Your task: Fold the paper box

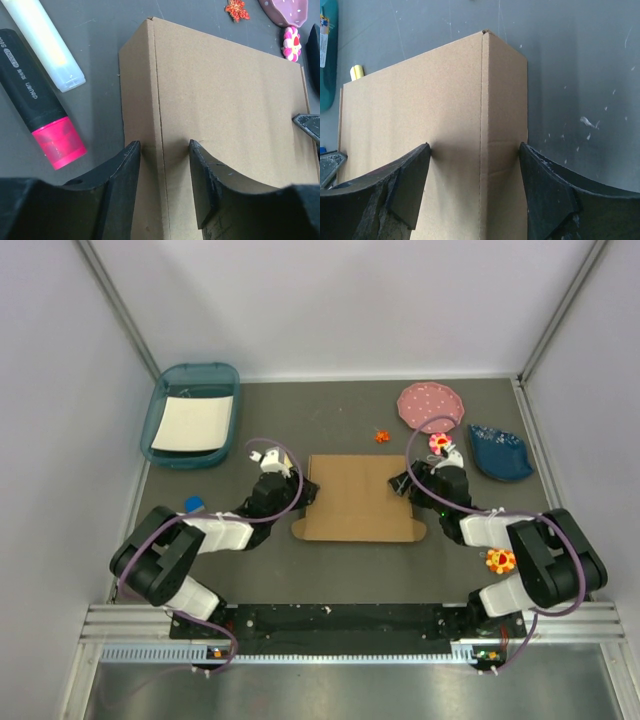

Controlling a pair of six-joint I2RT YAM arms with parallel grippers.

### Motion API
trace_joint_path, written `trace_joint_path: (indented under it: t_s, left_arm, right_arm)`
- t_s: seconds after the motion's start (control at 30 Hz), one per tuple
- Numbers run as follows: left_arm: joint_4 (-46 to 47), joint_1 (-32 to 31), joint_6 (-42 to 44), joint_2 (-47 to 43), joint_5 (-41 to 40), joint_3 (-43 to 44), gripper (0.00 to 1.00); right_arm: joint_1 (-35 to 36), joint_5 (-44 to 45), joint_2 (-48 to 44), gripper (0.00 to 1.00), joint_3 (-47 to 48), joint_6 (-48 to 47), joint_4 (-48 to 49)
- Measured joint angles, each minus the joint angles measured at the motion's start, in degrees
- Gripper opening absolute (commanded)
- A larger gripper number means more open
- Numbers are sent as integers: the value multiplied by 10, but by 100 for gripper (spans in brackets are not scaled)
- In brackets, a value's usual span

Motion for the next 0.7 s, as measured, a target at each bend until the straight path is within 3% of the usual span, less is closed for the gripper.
trace_joint_path:
  t_s: [0.2,0.4,0.47,0.5,0.53,0.6,0.7]
  left_arm:
    - [-80,3,9,-53,-10,1,62]
    - [-150,6,13,-173,-55,1,63]
    - [-158,6,12,-204,-68,-1,52]
    - [-159,7,9,-213,-74,-4,45]
    - [-158,8,7,-221,-79,-9,26]
    - [-161,13,-2,-218,-84,-19,14]
    - [-177,23,-14,-190,-86,-28,3]
  right_arm:
    - [3,-5,-91,81,0,-3,-131]
    - [-19,4,-225,79,13,-27,-249]
    - [-23,8,-256,73,17,-37,-269]
    - [-23,9,-264,62,17,-40,-276]
    - [-23,11,-272,54,16,-42,-284]
    - [-24,14,-275,33,10,-45,-288]
    - [-24,15,-275,19,-17,-46,-283]
